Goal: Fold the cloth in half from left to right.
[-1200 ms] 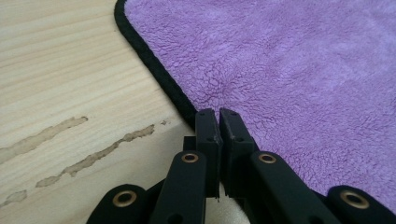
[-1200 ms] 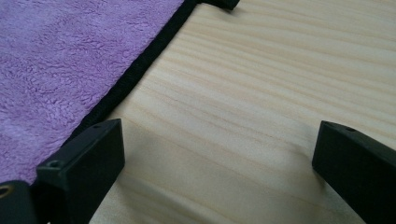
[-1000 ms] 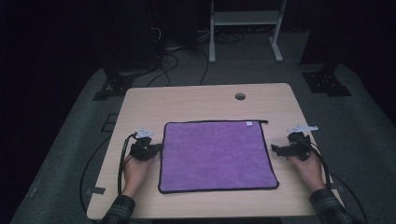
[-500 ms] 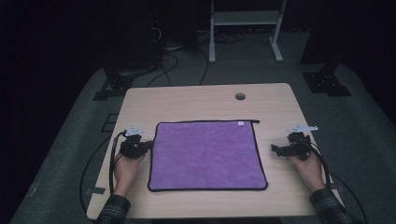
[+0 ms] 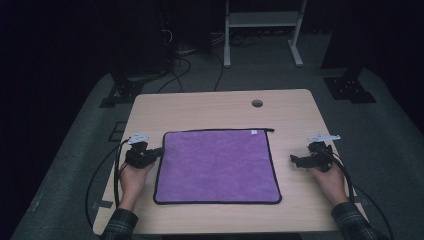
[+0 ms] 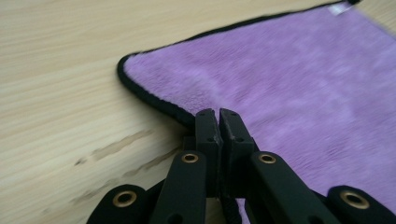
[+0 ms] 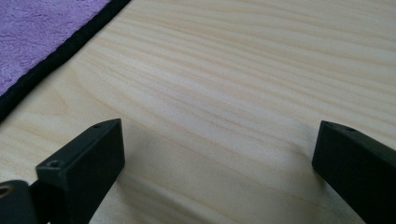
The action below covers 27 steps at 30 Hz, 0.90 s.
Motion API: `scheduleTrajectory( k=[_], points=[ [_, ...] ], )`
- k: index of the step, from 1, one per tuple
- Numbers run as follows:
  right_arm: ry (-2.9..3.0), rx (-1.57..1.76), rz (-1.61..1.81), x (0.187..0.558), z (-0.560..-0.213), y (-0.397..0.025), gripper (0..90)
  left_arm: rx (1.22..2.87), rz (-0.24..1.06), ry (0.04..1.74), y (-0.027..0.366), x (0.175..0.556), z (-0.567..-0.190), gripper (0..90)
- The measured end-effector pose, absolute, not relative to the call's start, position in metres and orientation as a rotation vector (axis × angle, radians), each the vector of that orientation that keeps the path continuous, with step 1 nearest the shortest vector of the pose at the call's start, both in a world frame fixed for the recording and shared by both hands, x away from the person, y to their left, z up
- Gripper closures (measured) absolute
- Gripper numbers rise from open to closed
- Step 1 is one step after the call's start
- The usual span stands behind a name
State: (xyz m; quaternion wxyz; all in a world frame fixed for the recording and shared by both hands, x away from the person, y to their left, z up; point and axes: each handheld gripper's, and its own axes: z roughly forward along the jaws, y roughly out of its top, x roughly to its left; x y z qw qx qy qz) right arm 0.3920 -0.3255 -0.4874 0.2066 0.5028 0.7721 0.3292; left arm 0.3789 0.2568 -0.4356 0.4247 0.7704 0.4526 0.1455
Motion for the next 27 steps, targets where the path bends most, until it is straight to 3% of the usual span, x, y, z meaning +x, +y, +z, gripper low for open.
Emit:
scheduleTrajectory(
  k=[27],
  points=[
    [2.153, 1.399, 0.918, 0.392, -0.487, -0.325, 1.6, 1.942, 0.228, 0.908, 0.167, 0.397, -0.417, 86.6]
  ],
)
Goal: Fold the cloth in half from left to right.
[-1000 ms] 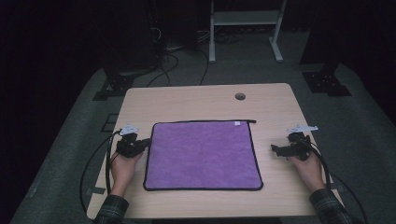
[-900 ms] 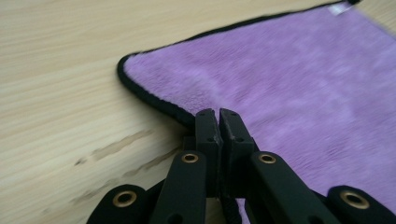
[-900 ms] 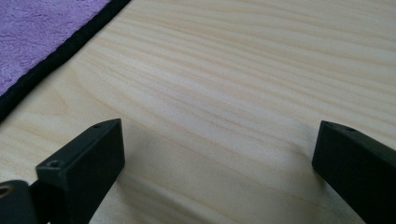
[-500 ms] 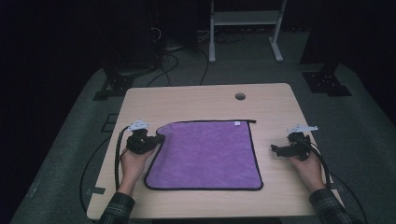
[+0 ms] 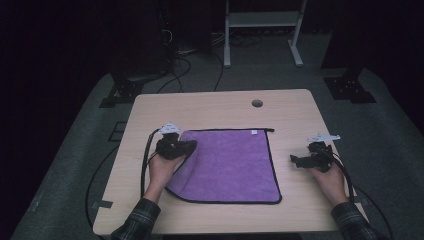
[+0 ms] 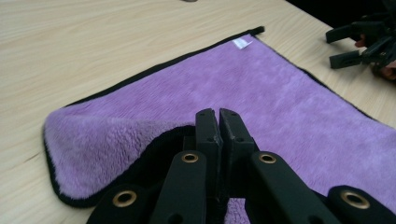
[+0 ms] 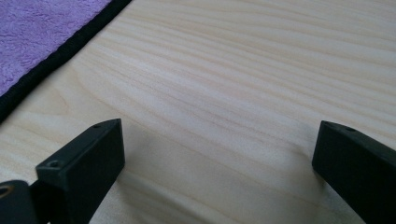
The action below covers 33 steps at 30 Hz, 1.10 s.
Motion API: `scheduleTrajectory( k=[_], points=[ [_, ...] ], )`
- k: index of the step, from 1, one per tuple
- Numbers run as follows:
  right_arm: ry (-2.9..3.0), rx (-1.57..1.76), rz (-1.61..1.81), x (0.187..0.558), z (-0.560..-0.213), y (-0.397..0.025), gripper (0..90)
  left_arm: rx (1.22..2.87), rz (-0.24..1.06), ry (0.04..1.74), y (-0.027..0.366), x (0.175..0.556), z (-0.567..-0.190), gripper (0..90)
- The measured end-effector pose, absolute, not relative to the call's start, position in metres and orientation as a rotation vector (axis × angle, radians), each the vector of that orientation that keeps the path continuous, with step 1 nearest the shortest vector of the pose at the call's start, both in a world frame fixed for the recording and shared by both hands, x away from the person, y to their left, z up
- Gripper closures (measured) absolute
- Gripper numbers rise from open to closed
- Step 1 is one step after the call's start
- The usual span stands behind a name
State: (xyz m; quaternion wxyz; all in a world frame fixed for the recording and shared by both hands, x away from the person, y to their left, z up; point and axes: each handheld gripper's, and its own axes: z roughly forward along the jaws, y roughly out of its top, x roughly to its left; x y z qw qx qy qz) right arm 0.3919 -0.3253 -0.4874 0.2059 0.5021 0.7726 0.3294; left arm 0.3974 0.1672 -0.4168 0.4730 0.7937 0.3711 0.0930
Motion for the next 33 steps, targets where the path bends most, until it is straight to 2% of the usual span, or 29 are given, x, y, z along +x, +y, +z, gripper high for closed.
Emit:
scheduleTrajectory(
  k=[33],
  points=[
    [2.156, 1.394, 0.92, 0.392, -0.487, -0.325, 1.5, 1.99, 0.094, 0.749, 0.076, 0.413, -0.42, 86.6]
  ],
)
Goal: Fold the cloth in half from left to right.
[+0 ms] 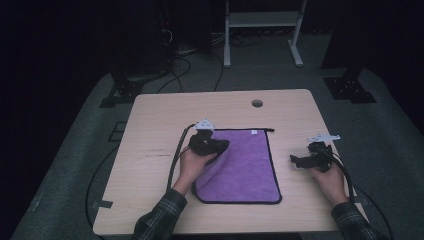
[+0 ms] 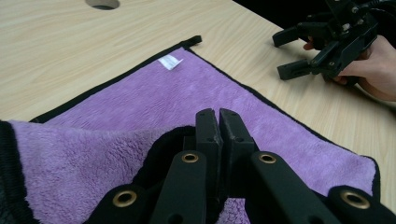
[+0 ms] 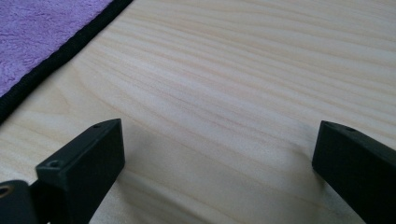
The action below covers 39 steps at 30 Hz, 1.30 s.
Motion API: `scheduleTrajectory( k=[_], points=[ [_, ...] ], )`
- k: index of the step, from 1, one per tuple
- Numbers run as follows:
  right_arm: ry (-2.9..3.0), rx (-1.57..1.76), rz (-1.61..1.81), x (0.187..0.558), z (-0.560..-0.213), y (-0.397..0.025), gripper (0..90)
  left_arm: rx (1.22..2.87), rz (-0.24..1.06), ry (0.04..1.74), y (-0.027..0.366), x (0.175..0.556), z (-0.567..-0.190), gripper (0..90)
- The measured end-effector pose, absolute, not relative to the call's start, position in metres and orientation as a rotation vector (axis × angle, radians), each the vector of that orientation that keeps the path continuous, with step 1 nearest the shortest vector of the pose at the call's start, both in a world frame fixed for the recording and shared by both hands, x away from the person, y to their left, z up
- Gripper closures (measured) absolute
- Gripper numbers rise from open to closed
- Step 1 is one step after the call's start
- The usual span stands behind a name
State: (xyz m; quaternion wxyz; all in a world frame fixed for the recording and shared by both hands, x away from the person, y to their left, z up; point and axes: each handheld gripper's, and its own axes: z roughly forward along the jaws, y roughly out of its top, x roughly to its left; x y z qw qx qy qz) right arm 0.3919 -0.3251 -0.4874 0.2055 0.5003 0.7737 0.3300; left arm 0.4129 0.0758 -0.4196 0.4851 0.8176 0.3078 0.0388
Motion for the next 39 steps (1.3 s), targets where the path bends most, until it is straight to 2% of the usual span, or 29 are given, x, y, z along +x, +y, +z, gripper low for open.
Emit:
scheduleTrajectory(
  k=[39],
  points=[
    [2.164, 1.386, 0.922, 0.392, -0.487, -0.325, 1.6, 2.011, -0.08, 0.652, -0.041, 0.437, -0.444, 86.7]
  ],
)
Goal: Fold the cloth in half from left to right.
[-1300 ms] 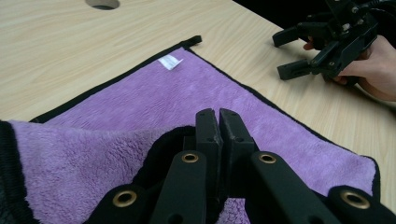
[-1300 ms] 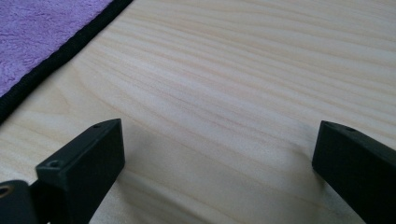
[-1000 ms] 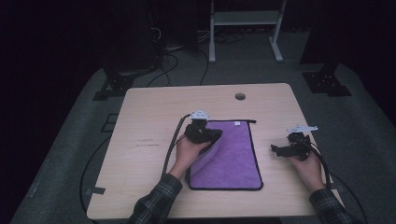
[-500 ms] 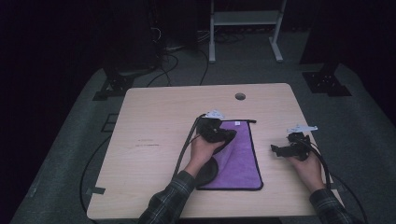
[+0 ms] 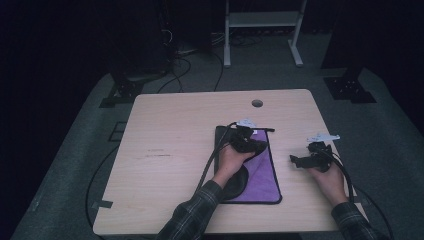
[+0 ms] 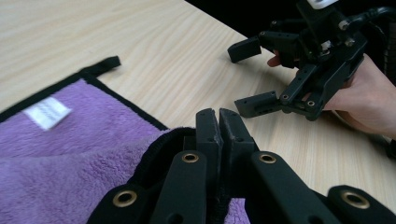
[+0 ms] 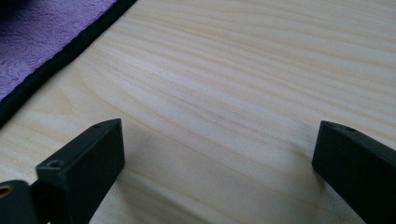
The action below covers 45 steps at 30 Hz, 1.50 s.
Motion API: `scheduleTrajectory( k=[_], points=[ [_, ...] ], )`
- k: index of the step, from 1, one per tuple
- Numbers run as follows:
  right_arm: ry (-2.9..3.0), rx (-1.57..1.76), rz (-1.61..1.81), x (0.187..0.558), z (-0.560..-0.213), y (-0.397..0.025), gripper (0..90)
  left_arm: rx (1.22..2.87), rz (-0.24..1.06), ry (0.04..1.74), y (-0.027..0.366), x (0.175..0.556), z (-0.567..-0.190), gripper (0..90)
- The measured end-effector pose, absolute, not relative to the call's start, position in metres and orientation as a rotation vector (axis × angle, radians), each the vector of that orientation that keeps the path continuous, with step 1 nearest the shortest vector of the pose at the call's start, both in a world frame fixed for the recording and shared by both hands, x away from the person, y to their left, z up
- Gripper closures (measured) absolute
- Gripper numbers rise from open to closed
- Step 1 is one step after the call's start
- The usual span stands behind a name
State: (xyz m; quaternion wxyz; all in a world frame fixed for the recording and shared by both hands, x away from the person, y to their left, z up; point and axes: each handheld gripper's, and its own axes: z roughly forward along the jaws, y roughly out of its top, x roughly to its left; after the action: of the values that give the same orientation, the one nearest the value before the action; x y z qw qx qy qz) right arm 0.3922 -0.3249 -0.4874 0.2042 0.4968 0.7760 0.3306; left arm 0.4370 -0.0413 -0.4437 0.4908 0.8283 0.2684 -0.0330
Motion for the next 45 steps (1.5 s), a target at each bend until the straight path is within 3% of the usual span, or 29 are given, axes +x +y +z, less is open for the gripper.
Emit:
scheduleTrajectory(
  k=[15, 23, 30, 34, 45],
  points=[
    [2.17, 1.375, 0.924, 0.393, -0.487, -0.325, 1.6, 2.08, -0.122, 0.677, -0.065, 0.444, -0.464, 84.5],
    [2.17, 1.375, 0.924, 0.392, -0.487, -0.325, 1.6, 2.096, -0.061, 0.649, -0.055, 0.44, -0.449, 58.8],
    [2.173, 1.376, 0.924, 0.392, -0.487, -0.325, 1.6, 2.089, 0.008, 0.668, -0.02, 0.433, -0.438, 27.0],
    [2.173, 1.377, 0.924, 0.392, -0.487, -0.325, 1.6, 2.099, 0.064, 0.68, 0.002, 0.429, -0.437, 17.1],
    [2.178, 1.371, 0.925, 0.392, -0.487, -0.324, 1.7, 2.122, 0.238, 0.759, 0.069, 0.414, -0.436, 2.0]
  ],
)
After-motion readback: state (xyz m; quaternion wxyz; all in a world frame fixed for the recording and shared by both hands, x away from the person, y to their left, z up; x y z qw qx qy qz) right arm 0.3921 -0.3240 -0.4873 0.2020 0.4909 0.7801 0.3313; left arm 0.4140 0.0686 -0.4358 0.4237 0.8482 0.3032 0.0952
